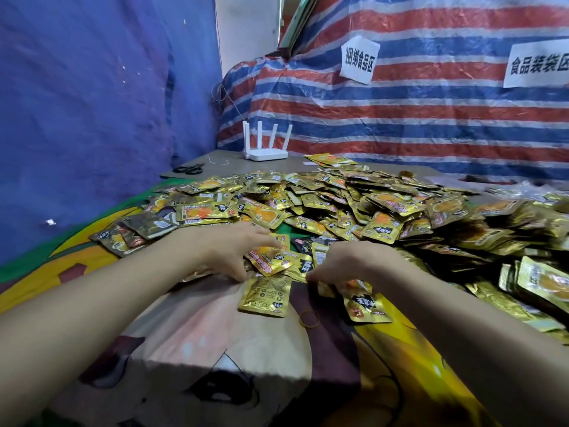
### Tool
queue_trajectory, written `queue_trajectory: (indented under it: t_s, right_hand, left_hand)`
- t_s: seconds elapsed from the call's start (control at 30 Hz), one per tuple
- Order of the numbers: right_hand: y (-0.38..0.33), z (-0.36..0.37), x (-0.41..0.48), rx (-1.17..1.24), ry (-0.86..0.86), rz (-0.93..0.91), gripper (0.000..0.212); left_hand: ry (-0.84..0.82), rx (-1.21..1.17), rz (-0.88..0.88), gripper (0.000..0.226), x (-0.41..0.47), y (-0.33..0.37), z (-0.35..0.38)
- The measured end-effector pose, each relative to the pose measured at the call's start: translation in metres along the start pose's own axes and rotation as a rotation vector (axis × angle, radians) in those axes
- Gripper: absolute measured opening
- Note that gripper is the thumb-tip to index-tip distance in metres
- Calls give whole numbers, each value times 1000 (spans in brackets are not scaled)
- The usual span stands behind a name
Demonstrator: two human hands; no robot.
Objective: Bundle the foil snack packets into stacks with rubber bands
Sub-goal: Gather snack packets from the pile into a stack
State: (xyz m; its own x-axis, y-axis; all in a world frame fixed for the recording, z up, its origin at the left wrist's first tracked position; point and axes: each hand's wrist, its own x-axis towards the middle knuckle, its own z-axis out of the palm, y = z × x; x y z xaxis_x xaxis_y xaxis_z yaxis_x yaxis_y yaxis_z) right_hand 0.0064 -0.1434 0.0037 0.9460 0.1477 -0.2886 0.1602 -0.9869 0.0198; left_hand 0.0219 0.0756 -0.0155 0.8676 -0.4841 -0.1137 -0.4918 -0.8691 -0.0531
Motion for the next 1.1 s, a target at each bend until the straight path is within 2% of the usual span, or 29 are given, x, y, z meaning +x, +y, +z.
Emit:
queue_trajectory:
  t_s: [0.1, 0.23, 0.27, 0.33, 0.4, 0.47, 0.53, 0.6, 0.67, 0.73, 0.87, 0.93, 1.0, 1.03, 1.1]
  right_hand:
    - [3, -7, 0, -1, -12, -61, 28]
    - [6, -3, 2, -76, 97, -131, 14]
    - [5, 0, 1, -100, 138, -135, 14]
    - [7, 6, 2, -102, 212, -118, 33]
    - [12, 7, 6, -56, 244, -96, 37]
    - [18, 6, 8, -13, 265, -65, 27]
    - [21, 8, 8, 7, 353, -36, 20]
    - [20, 10, 7, 52, 463, -28, 23]
    - [16, 9, 8, 129, 507, -44, 27]
    - [13, 8, 12, 169, 499, -43, 38]
    - [5, 7, 30, 214, 382, 58, 50]
    - [3, 6, 41, 220, 271, 102, 63]
    - [2, 3, 48, 207, 203, 141, 76]
    - [1, 2, 52, 204, 193, 138, 70]
    - [1, -1, 61, 198, 216, 98, 39]
  left_hand:
    - [-59, 21, 2, 89, 12, -2, -9]
    - [-90, 253, 34, 81, 24, 8, -17]
    - [-82, 311, 51, 76, 25, 13, -17]
    - [-29, 379, 89, 61, 25, 18, -17]
    - [32, 342, 63, 52, 21, 18, -18]
    - [50, 251, 12, 47, 15, 19, -22]
    - [53, 126, -56, 35, 9, 23, -24]
    - [71, 38, -144, 31, 5, 33, -20]
    - [138, 106, -174, 31, 4, 46, -12]
    - [174, 188, -158, 37, 8, 59, -3]
    - [-98, -8, -222, 72, 23, 76, -9]
    - [-174, -98, -219, 64, 28, 79, -17]
    - [-204, -81, -209, 53, 31, 81, -20]
    - [-203, -38, -204, 49, 31, 82, -20]
    - [-172, 35, -197, 43, 32, 84, -17]
